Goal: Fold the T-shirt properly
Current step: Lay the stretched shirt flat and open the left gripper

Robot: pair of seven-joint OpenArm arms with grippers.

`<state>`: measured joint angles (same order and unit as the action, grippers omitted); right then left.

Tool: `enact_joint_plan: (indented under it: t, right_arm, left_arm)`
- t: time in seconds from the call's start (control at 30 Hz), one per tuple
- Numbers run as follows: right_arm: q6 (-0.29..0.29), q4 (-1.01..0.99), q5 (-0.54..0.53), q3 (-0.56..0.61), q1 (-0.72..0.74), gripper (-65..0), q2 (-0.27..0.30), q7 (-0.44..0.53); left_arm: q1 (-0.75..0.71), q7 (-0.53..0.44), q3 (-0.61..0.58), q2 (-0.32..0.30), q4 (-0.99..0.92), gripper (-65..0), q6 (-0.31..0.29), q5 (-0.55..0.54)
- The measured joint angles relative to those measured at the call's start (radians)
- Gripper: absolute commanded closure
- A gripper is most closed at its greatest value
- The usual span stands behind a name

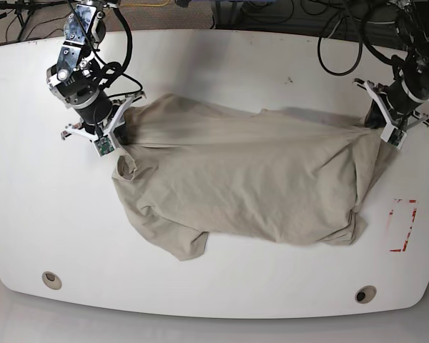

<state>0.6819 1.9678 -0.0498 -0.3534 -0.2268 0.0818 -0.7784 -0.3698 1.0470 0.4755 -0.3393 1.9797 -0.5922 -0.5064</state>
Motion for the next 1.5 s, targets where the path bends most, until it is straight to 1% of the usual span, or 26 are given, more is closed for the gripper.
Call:
enact_joint_plan:
  t: [0.1,0.33,0.53,0.7,0.77,1.03,1.1,1.2,1.3,1.37,1.43,1.5]
  right_arm:
    - [0.000,0.000,-0.003,0.002,-0.007,0.0,-0.008,0.000]
    - [-0.001,0.000,-0.002,0.003,-0.039,0.0,-0.010,0.008]
    - [-0.005,0.000,0.000,0.003,-0.076,0.0,-0.040,0.009]
    - [-0.004,0.000,0.002,0.003,-0.109,0.0,-0.040,0.008]
    - [-0.006,0.000,0.011,0.001,-0.121,0.0,-0.040,0.008]
    - [-0.020,0.000,0.019,-0.001,-0.171,0.0,-0.038,0.008]
    - [-0.019,0.000,0.019,-0.005,-0.182,0.0,-0.038,0.007]
    - [-0.020,0.000,0.019,-0.015,-0.192,0.0,-0.038,0.007]
    - [-0.020,0.000,0.020,-0.019,-0.198,0.0,-0.037,0.007]
    - [-0.020,0.000,0.019,-0.018,-0.201,0.0,-0.038,0.007]
    - [-0.021,0.002,0.019,-0.018,-0.201,0.0,-0.037,0.008]
    - [-0.020,0.002,0.020,-0.018,-0.203,0.0,-0.037,0.007]
  left_arm:
    - [-0.031,0.008,0.007,0.001,-0.003,0.0,0.000,0.005]
    - [-0.080,-0.007,0.011,-0.001,-0.003,0.0,0.000,0.003]
    - [-0.111,-0.002,0.028,0.000,-0.003,-0.7,0.002,0.007]
    - [-0.118,0.001,0.029,0.000,-0.003,-13.6,0.002,0.010]
    - [-0.117,0.001,0.029,0.000,-0.003,-16.8,0.004,0.013]
    - [-0.118,0.002,0.037,-0.002,-0.003,-18.1,0.008,0.026]
    - [-0.120,0.002,0.035,-0.002,-0.003,-20.1,0.008,0.026]
    - [-0.124,0.001,0.027,-0.002,-0.003,-28.1,0.008,0.026]
    - [-0.129,0.003,0.011,-0.002,-0.003,-39.4,0.008,0.027]
    - [-0.129,0.004,0.007,-0.002,-0.004,-44.2,0.008,0.024]
    - [-0.127,0.004,0.010,-0.002,-0.003,-47.4,0.008,0.019]
    - [-0.123,0.004,0.032,0.000,-0.003,-48.1,0.007,0.018]
